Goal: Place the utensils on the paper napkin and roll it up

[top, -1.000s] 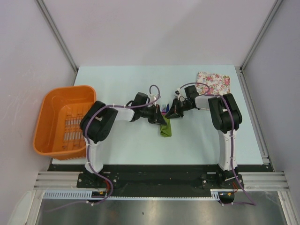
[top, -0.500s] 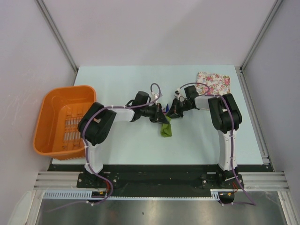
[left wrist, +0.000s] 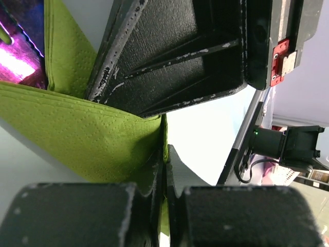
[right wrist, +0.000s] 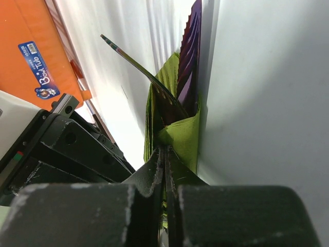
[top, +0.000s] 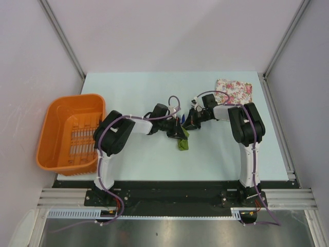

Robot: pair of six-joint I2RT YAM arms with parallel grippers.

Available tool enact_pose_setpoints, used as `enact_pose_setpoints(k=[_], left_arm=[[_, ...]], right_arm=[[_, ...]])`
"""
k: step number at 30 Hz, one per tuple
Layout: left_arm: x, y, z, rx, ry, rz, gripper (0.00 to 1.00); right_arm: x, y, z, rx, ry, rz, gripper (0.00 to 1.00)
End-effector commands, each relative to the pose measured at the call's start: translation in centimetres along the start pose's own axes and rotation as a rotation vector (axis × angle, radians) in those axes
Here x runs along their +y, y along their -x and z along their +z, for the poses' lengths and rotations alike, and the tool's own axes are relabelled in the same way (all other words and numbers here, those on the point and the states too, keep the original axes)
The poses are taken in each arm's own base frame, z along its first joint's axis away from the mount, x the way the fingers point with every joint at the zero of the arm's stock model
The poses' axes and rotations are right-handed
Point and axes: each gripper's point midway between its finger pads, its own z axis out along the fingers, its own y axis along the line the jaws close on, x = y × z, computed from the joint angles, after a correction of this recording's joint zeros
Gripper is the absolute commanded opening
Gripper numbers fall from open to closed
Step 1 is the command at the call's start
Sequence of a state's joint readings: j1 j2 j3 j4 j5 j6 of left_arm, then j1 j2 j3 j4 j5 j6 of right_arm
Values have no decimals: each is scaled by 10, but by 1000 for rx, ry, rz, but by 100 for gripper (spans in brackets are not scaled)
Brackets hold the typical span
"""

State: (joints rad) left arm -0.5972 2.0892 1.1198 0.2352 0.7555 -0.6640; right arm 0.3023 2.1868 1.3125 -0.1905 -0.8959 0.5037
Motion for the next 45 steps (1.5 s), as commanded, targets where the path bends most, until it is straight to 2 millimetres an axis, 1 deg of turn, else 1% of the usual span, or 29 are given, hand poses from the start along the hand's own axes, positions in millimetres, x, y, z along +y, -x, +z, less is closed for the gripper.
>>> enact_pose_setpoints(k=[1,4,6,7,8,9,10,11,12,13,15,16,18,19,20,22,23,25,27,31,33,36,37,39,42,44,45], left_arm=[[22,-9,7,23,77,8,6],[33,-18,8,40,103,-19,7],[38,-21,8,49,112,-39,13],[39,-23,8,53,114,-40,15],[39,-24,8,57,109,-43,22],[39,-24,8,59,103,-40,25],[39,-24,8,62,98,-42,27],[39,-25,9,64,95,-45,34],[39,-25,8,65,94,-47,38],[39,-25,9,67,89,-49,41],[37,-26,10,70,77,-49,48],[36,-25,10,68,74,-48,49],[35,-25,10,70,69,-42,55],[35,-24,10,69,69,-40,56],[36,-25,9,69,72,-40,58],[35,-24,10,68,65,-37,60],[34,-23,10,63,62,-38,62],[33,-23,10,63,58,-34,62],[32,-21,10,59,55,-25,63],[28,-18,9,51,49,-5,63],[27,-17,9,46,47,-1,63],[26,-15,8,41,45,4,63],[25,-15,8,41,43,6,63],[24,-14,7,36,43,9,63],[20,-12,6,29,33,15,62],[15,-9,5,20,17,23,61],[8,-6,3,13,1,36,61]], right_arm=[[-57,-25,21,24,-205,33,0],[-47,-18,15,15,-179,26,5],[-34,-8,6,-1,-158,15,8],[-32,-2,-2,-12,-142,18,10],[-25,4,-8,-25,-132,16,13],[-22,6,-14,-24,-128,27,14],[-15,14,-20,-33,-109,9,16],[-13,20,-28,-47,-104,13,21],[-9,20,-33,-42,-99,24,24],[-3,23,-37,-43,-80,13,29],[2,23,-47,-41,-75,16,35],[4,21,-49,-34,-69,14,43],[2,13,-53,-12,-75,23,49],[1,10,-54,-6,-80,25,54],[-4,4,-54,10,-87,31,55],[-9,-1,-55,14,-94,46,56],[-11,-6,-54,25,-92,56,60],[-13,-11,-53,42,-86,72,61],[-14,-16,-53,56,-82,86,60],[-16,-27,-49,93,-82,95,55],[-18,-33,-47,119,-76,116,54],[-19,-43,-47,158,-64,133,46],[-20,-45,-47,167,-62,125,41],[-20,-50,-49,185,-47,143,36],[-20,-51,-50,190,-37,134,21],[-19,-46,-49,176,-39,121,7],[-22,-44,-48,169,-47,117,0]])
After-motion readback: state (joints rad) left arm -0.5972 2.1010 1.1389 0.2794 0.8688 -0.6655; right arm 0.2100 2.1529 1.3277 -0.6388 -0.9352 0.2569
